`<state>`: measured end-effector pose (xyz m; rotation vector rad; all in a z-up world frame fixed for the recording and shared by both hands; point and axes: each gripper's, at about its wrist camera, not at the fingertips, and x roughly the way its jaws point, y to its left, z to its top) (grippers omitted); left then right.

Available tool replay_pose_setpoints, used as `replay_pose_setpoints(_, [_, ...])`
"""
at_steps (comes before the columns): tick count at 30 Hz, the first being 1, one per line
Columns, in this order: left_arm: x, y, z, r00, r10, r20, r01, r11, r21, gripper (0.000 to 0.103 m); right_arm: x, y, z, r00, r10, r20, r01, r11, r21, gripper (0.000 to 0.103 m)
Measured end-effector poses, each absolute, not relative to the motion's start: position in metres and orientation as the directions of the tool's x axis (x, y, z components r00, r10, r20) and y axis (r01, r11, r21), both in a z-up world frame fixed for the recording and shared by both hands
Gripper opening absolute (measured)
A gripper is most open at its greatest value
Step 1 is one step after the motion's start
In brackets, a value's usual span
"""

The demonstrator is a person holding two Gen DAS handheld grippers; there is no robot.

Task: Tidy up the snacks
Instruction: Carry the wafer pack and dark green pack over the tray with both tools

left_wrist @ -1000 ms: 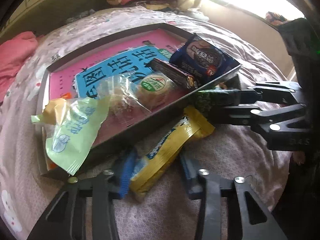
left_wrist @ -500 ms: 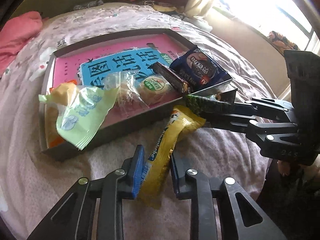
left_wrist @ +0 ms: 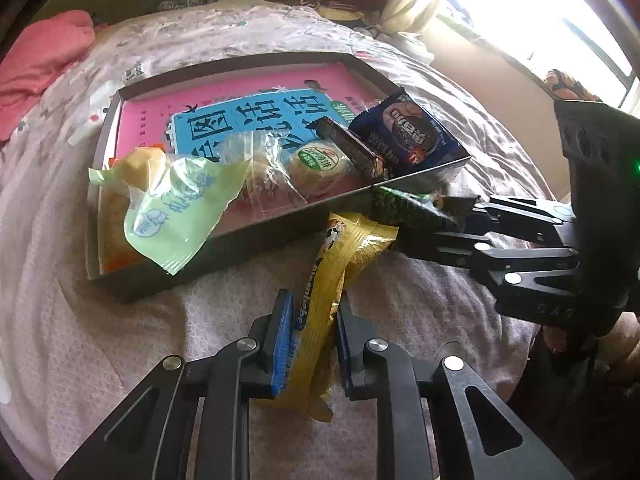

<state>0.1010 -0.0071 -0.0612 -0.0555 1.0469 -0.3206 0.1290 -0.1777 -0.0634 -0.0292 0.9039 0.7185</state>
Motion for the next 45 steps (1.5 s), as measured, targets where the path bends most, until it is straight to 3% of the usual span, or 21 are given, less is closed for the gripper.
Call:
replay_pose_setpoints(5, [0.099,-0.005,-0.053,0.471,-0.299,-0.83,0.23,0.95,-0.212,0.018,0.129,-0.175,-0.063,0.407,0.564,-0.718,-0.586,0.765,0.268,0.029])
replay_pose_setpoints(15, [0.096,-0.004,-0.01,0.556,-0.301,-0.775,0.21,0.953,-0.22,0.013,0.12,-0.195,-0.012,0.516,0.605,-0.606,-0.563,0.773,0.292,0.028])
replay_pose_setpoints(28, [0.113,0.008,0.023,0.668,-0.215,-0.713,0.123,0.976,-0.179,0.011,0.137,-0.199,0.009,0.581,0.585,-0.566,-0.523,0.801,0.291,0.028])
replay_pose_setpoints(45, [0.153,0.009,-0.018,0.639,-0.168,-0.75,0.05,0.983,-0.178,0.008,0.163,-0.195,-0.003,0.6,0.553,-0.579,-0.469,0.829,0.306,0.028])
